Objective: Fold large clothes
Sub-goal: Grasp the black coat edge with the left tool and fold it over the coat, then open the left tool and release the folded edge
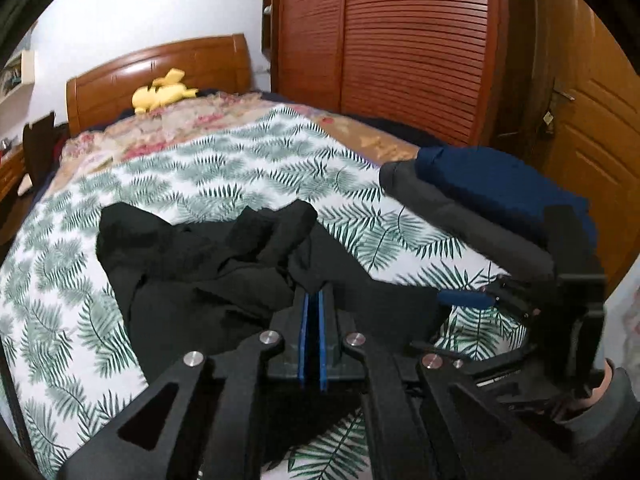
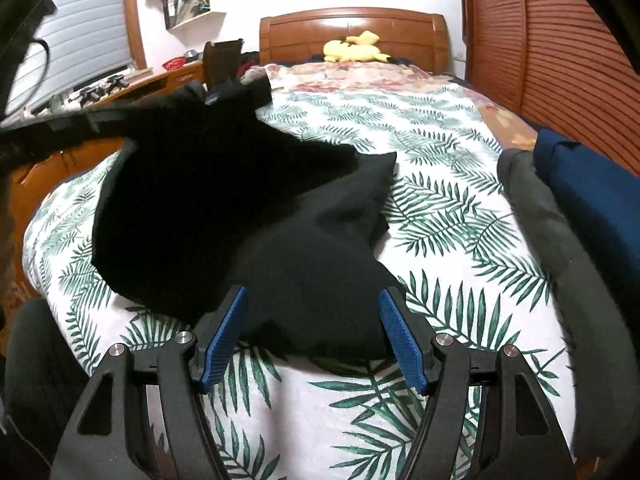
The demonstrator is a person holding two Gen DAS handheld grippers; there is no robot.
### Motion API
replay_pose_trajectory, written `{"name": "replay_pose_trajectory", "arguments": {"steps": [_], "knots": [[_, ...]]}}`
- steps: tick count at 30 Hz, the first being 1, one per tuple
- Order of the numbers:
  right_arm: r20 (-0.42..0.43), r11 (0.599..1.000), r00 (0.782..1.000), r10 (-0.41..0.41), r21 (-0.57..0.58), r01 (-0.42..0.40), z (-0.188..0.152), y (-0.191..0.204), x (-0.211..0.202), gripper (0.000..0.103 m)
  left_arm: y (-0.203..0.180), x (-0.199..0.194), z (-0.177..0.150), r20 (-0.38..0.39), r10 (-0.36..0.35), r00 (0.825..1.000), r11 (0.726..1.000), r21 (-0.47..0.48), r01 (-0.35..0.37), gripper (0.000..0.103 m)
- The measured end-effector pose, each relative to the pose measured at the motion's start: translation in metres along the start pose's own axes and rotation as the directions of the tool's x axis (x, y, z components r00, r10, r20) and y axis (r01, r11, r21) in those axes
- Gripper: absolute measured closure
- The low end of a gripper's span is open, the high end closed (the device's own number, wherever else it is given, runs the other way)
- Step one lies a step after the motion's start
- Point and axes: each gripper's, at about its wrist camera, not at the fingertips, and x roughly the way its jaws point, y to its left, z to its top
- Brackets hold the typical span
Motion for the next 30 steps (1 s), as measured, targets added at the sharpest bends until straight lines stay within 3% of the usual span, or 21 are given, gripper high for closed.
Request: {"name": "replay_pose_trajectory", "arguments": {"steps": [8,12,22,30], "knots": [[0.030,1.000,0.999,0.023,-0.021,-0.023,0.014,0.015,-0.005,0.033,0.010,-0.016,-0.009,-0.011,0.021,1.000,1.000,-0.016,-0.021,0.099],[0.048,0.999,0.998,0.031,-0.021,-0.030,0.022,0.021,-0.006,0.033,0.017,-0.039,-0.007,0.029,0.010,1.000,1.000,-0.025,-0.009,0.087],[0.091,0.997,0.994,0.064,-0.052,-0.059,0.045,0.047,-0.010,0.033,0.039,-0.075,-0.025,0.071,0.080,0.994,0.997,-0.009,-0.079,0.084],[0.144,0.981,0.977,0.160,-0.131,-0.142,0.076,0.091,-0.011,0.033,0.090,-0.094,-0.062,0.058,0.141,0.988,0.985,-0.106,-0.134,0.084]]}}
